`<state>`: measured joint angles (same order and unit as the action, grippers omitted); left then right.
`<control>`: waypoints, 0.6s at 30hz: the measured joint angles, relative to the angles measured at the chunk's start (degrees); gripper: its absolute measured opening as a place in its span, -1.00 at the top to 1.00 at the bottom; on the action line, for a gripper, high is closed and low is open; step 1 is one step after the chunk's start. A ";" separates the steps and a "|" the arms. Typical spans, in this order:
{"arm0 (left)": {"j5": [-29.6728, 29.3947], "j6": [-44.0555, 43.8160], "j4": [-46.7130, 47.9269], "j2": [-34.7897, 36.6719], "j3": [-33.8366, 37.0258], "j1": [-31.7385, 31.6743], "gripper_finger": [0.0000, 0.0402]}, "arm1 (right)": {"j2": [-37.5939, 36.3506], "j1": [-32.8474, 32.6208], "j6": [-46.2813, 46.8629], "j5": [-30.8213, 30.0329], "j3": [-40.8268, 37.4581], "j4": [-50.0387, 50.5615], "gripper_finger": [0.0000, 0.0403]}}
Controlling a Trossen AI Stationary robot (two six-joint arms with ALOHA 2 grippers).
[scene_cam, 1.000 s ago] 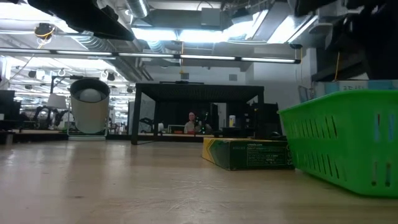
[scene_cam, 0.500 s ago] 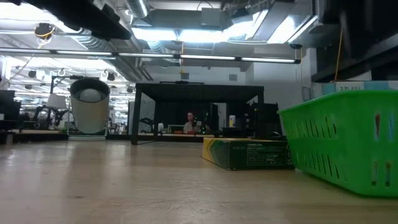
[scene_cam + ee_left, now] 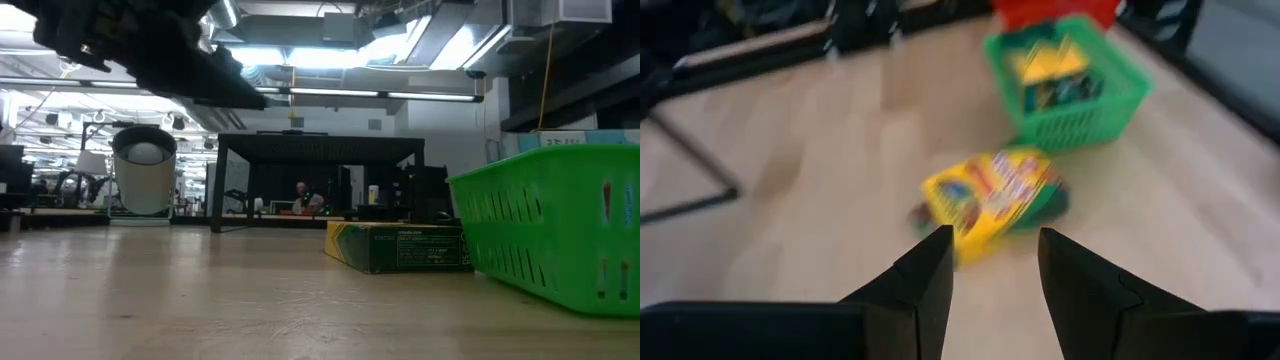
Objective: Pick & Place Office Desk Supplies
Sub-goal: Put the yellow green crayon box into the green bin
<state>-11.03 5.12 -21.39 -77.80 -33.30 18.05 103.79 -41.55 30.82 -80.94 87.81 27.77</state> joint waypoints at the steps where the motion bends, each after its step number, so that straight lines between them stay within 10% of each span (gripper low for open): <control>1: 0.35 -0.01 -2.83 -1.45 0.00 0.27 0.29 | 0.00 -0.10 0.01 -1.78 -0.06 0.45 -0.13; 18: -9.82 0.19 -8.47 -26.34 -14.44 1.24 0.32 | 0.11 0.05 7.52 -1.10 -5.16 2.73 -0.14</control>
<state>-20.84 5.31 -29.86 -104.14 -47.74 19.29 103.90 -41.50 38.34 -82.05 82.65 30.50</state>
